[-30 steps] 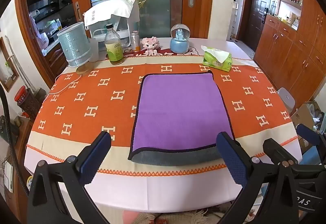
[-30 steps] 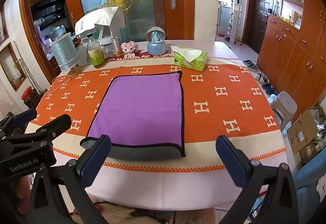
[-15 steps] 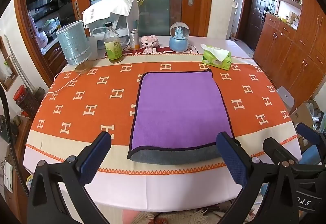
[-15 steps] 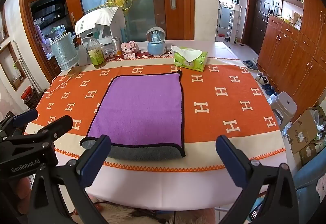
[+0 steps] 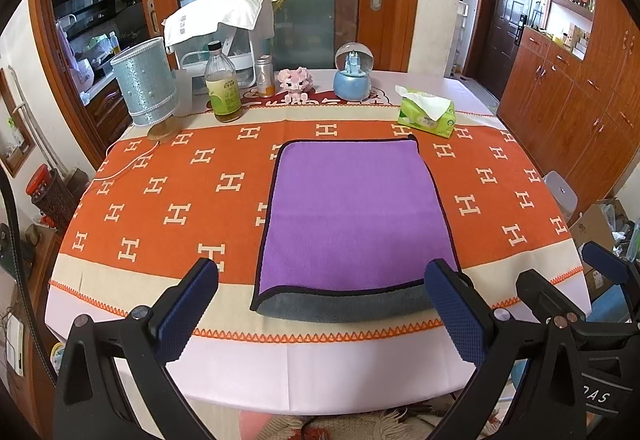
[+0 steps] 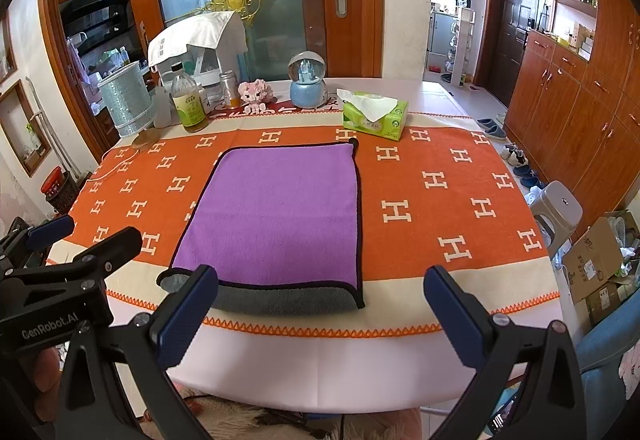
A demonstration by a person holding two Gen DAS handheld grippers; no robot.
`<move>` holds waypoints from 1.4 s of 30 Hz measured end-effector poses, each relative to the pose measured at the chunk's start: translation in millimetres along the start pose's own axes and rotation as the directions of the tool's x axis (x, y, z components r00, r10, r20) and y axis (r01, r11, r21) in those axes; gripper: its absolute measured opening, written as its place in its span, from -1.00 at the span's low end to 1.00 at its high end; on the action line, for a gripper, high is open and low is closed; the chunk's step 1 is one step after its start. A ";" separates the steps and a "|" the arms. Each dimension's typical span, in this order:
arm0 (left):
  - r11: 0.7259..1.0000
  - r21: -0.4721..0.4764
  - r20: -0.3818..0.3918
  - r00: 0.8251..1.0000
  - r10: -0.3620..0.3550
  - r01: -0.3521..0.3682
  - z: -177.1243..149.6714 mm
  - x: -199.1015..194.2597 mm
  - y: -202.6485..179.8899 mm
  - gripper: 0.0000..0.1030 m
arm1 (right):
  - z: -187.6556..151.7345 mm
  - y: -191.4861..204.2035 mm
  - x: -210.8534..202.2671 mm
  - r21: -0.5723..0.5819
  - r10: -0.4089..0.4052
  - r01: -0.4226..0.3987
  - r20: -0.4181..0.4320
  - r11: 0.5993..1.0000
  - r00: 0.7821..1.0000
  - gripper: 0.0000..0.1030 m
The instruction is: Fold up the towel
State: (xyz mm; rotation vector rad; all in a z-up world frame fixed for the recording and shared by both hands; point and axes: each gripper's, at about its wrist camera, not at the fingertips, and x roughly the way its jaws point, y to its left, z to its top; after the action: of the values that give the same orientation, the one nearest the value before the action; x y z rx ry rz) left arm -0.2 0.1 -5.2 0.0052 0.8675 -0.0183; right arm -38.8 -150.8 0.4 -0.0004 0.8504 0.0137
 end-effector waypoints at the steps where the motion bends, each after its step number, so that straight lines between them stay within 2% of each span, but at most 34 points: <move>1: 1.000 0.000 0.000 1.000 0.000 0.000 -0.3 0.1 -0.1 0.99 | 0.1 0.0 -0.1 0.000 -0.001 0.001 0.001 1.000 1.000 0.99; 42: 1.000 -0.002 -0.006 1.000 0.002 -0.002 1.5 2.3 1.4 0.99 | 0.1 1.4 -0.7 -0.006 -0.047 0.047 -0.014 0.999 0.999 0.99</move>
State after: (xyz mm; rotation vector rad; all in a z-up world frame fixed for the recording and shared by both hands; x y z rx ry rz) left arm 2.4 1.5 -6.0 0.0036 0.8735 -0.0157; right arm -39.2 -149.4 1.0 -0.0260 0.8638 -0.0278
